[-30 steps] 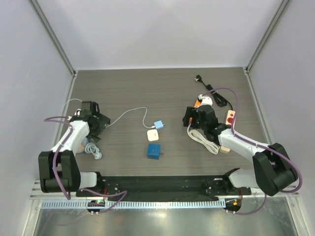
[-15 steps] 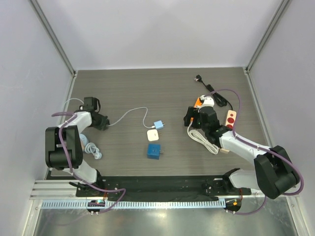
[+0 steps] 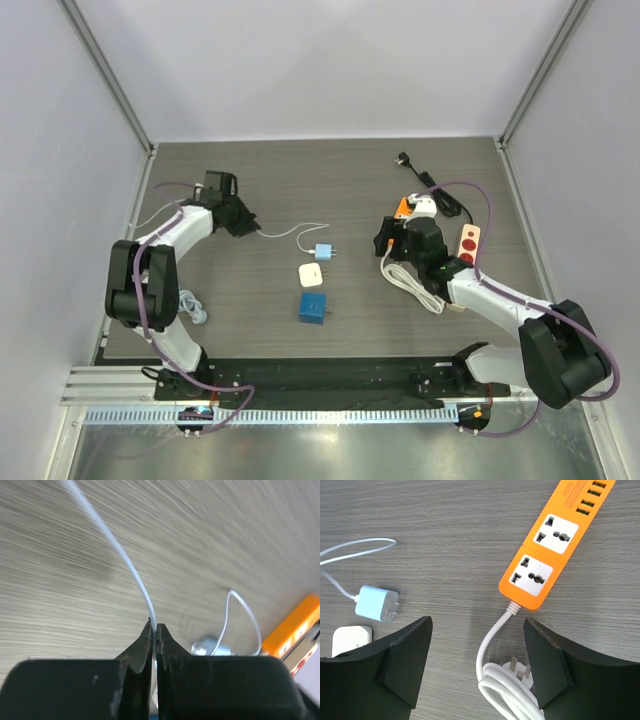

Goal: Pull the plug off the socket

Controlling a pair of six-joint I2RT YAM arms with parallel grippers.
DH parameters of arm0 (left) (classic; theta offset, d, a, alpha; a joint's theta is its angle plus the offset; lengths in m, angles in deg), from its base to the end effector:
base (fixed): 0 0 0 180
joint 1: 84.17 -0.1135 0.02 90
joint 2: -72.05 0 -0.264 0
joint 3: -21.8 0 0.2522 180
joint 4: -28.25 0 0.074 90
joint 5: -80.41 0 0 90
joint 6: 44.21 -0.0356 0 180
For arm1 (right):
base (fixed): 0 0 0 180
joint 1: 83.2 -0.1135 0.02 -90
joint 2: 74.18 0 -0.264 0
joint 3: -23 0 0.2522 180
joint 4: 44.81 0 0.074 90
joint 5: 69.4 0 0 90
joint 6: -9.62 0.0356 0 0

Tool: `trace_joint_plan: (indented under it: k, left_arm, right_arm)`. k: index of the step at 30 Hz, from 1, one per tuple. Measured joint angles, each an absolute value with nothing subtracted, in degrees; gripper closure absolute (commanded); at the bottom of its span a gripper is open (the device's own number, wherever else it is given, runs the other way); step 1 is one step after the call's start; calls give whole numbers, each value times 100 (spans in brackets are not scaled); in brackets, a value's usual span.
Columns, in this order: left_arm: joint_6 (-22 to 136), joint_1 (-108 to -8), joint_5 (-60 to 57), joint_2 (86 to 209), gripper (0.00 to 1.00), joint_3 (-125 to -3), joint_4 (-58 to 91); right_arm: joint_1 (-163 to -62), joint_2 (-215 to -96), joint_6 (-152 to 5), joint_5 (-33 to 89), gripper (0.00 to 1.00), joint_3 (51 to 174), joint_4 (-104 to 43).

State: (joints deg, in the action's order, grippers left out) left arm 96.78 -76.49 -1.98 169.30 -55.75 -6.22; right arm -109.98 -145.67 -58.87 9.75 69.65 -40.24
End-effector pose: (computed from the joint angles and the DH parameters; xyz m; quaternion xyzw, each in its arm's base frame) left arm 0.3509 -0.0521 0.2018 -0.3314 0.8899 -0.2054 0.2366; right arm 0.2351 0.1112 0.2044 0.0081 0.8609 0.1309 0.4916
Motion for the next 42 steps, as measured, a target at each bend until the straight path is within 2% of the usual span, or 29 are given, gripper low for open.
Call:
trace_joint_plan:
  k: [5,15,18,21,23,26,27,29,30,33,42]
  left_arm:
    - [9179,-6952,-134,17072,100,-5844,-638]
    - [8593,-5848,250,18355,99,-7833,-670]
    - [8580,-5662,353,18723,84,-8235,-627]
    - [8624,-5555,351,18747,70,-8093,-605]
    - [8663,-5531,312,18740,68,-7912,-552]
    - [8727,-5542,176,18723,57,-7632,-581]
    - [8749,-5548,130,18701,48,-7542,-589]
    - [8770,-5572,38,18624,41,-7400,-679]
    - [8784,-5581,-60,18537,28,-7324,-732]
    - [8810,-5599,-364,18014,11,-7048,-900]
    - [8622,-5739,-1173,15361,11,-6528,-1700]
  right_arm:
    - [-10998,-14324,-5924,935,21,6965,-3963]
    - [-10996,-14298,-5939,782,21,6956,-4003]
    - [-10996,-14357,-5939,789,21,6974,-3944]
    - [-10996,-14355,-5939,780,21,6969,-3968]
    - [-10996,-14355,-5937,784,21,6971,-3963]
    - [-10996,-14355,-5935,787,21,6969,-3963]
    - [-10996,-14355,-5935,784,21,6969,-3970]
    - [-10994,-14355,-5933,784,21,6965,-3983]
    - [-10981,-14355,-5933,784,21,6965,-3981]
    - [-10970,-14355,-5933,787,21,6965,-3954]
    - [-10953,-14711,-5913,588,19,7175,-3742]
